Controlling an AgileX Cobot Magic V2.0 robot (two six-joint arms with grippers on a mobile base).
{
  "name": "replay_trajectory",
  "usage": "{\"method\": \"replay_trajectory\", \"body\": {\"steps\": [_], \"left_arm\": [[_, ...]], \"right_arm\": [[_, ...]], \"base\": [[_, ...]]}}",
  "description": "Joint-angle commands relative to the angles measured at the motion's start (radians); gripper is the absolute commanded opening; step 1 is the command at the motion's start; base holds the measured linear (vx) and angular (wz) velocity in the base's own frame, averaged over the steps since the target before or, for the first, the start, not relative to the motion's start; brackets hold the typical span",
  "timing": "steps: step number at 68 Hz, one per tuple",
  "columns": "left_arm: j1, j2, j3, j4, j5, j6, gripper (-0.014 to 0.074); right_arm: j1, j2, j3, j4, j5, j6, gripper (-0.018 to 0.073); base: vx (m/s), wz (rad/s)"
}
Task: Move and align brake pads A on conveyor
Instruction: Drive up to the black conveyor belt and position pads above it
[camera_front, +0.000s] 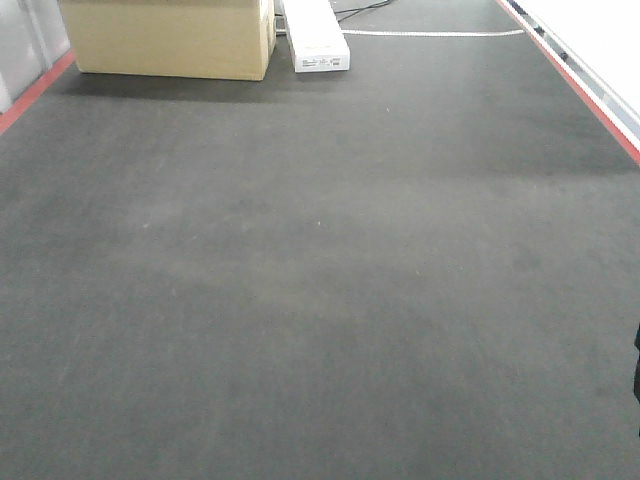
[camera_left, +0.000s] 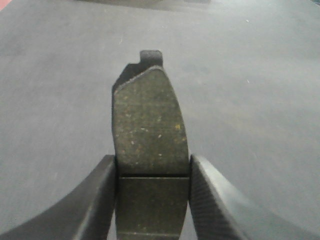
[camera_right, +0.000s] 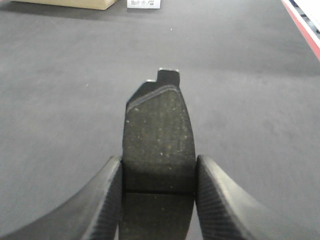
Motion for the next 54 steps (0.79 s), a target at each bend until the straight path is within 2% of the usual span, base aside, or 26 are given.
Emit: {"method": "replay_trajectory", "body": {"steps": [1,26,54], "left_arm": [[-0.003,0.002,-0.028,-0.007,-0.091,-0.009,-0.0006],[-0.003,0.002,-0.028,-0.007,-0.091,-0.009,-0.0006],[-0.003,0.002,-0.028,-0.007,-0.091,-0.009,-0.0006]], "right_arm": [[-0.004,0.003,-0.029,-0.012,-0.100,-0.005,-0.0007],[-0.004,0.003,-0.029,-0.012,-0.100,-0.005,-0.0007],[-0.004,0.003,-0.029,-0.012,-0.100,-0.005,-0.0007]], "base": [[0.26,-0.01],[0.19,-0.01],[0.04,0.00]]}}
